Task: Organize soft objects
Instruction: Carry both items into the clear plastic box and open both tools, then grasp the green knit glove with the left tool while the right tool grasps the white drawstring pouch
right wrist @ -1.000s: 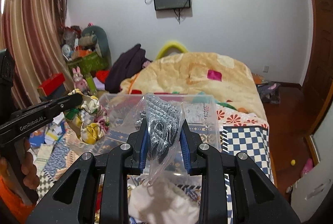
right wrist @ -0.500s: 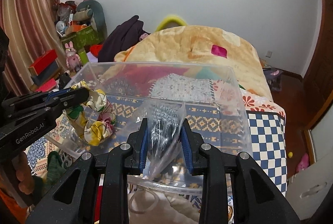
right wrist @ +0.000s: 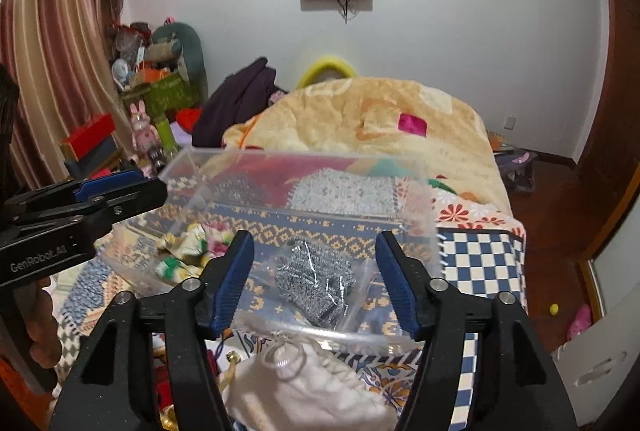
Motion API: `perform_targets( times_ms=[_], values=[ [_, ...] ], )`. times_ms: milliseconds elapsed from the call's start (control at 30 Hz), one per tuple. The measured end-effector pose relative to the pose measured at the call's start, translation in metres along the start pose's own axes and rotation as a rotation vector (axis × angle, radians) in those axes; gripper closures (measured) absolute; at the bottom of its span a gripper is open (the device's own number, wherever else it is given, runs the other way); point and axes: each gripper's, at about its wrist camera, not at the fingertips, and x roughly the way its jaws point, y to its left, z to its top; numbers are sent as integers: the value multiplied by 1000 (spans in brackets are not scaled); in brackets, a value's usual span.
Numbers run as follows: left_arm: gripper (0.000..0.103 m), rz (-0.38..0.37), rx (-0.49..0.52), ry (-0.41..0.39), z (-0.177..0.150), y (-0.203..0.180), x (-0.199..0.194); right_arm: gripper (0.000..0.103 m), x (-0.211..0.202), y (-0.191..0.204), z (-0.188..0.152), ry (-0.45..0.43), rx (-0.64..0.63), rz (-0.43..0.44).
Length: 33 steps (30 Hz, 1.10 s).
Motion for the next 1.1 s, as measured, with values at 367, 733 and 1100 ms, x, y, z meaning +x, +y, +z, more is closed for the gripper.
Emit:
perform_targets(
  times_ms=[367,733,1100],
  values=[
    [30,-3,34,-66,-16,0,-55,29,-45,-10,-11,-93,-5,-13],
    [30,-4,84,91,-75,-12,-41,27,-31,-13,-54,27,16,-23],
    [37,-65,-32,185,-114,2,-19,27,2,-17,-89,166,75,14]
  ],
)
